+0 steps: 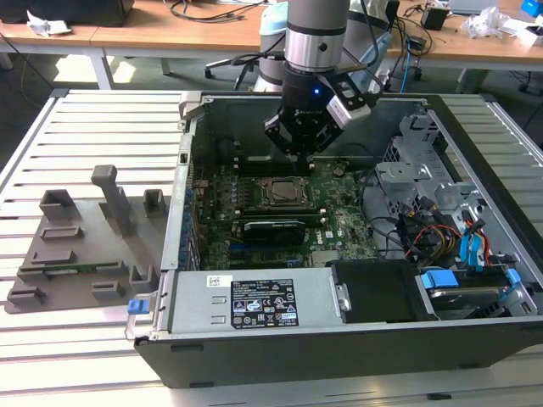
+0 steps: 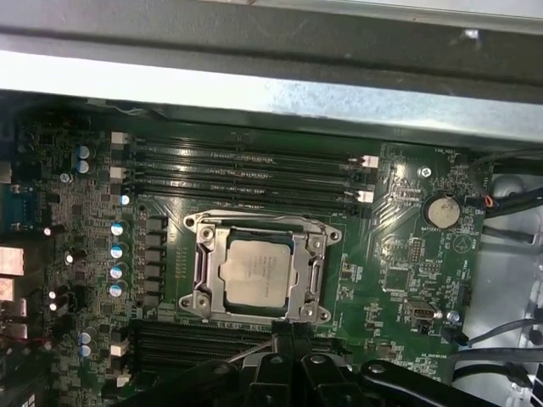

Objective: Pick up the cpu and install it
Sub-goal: 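Install the second cpu locking lever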

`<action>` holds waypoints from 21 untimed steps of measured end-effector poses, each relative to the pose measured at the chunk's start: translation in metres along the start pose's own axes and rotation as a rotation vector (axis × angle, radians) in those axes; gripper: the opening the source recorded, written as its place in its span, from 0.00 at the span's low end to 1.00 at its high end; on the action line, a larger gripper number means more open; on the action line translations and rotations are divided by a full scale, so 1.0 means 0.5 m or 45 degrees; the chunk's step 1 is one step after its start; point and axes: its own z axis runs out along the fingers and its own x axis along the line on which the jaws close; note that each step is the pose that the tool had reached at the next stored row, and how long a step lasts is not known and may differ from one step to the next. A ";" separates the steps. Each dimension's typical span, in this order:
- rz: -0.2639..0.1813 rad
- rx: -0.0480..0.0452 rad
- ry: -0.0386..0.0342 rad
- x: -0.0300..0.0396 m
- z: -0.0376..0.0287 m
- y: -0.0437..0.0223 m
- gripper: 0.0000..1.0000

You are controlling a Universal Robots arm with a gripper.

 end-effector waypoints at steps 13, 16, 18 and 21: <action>0.000 -0.001 -0.0001 0.002 0.003 -0.020 0.11; 0.000 -0.004 -0.0003 0.002 0.004 -0.028 0.11; 0.000 -0.005 -0.0004 0.003 0.005 -0.032 0.11; 0.000 -0.005 -0.0005 0.003 0.007 -0.040 0.11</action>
